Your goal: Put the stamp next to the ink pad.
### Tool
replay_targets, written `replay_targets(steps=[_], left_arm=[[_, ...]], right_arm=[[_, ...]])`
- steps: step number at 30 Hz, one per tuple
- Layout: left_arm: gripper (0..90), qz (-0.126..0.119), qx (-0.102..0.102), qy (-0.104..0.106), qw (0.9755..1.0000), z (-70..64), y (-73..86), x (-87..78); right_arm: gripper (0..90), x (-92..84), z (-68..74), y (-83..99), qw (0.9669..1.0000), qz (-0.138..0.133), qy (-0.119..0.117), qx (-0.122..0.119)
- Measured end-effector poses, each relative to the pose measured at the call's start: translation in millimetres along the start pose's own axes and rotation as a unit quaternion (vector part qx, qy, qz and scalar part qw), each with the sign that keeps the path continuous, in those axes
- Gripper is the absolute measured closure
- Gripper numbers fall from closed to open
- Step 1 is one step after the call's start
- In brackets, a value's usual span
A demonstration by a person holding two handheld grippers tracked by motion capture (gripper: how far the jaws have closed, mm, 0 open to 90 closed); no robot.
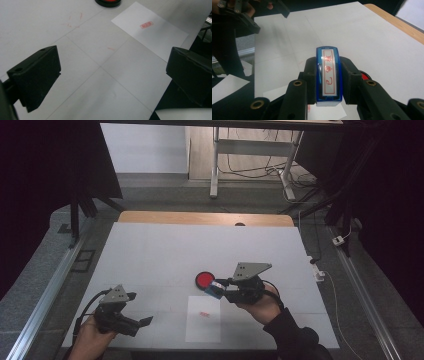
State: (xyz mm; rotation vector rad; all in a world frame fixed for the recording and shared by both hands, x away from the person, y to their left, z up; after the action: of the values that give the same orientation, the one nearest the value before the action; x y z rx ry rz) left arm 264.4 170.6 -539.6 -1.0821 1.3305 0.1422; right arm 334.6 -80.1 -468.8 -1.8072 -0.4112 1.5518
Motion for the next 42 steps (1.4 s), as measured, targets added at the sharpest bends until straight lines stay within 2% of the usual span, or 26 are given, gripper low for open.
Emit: replay_targets(steps=[4,9,26,36,42], left_arm=[[0.2,0.002,-0.004,-0.008,1.0000,2.8,3.7,-1.6],[0.0,-0.003,-0.014,-0.008,0.9999,6.2,8.7,-4.9],[0.0,-0.008,-0.021,-0.026,0.9994,9.9,21.6,-14.7],[0.0,-0.006,-0.026,-0.033,0.9991,11.7,27.9,-19.3],[0.0,-0.007,-0.028,-0.034,0.9990,12.2,30.8,-21.7]], right_arm=[[70.0,-0.7,-4.7,3.0,1.0000,0.005,0.006,0.004],[70.0,-2.7,-15.3,9.0,0.9996,0.008,0.019,0.018],[69.9,-10.8,-40.7,29.9,0.9968,0.029,0.051,0.054],[69.9,-16.3,-60.5,48.6,0.9921,0.050,0.082,0.080],[69.9,-17.8,-75.2,60.9,0.9877,0.061,0.102,0.101]])
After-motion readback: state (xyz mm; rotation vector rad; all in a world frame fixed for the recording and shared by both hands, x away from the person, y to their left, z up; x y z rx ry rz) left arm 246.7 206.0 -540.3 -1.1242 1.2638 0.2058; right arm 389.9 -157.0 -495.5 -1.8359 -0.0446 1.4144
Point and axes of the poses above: each handheld gripper's, and its own axes: x roughly forward along the jaws, y roughly out of its underside, z roughly to its left, the point moved 9 cm from there along x, roughly forward along the jaws, and after that the axes turned 14 degrees about z, right-handed, at the moved point
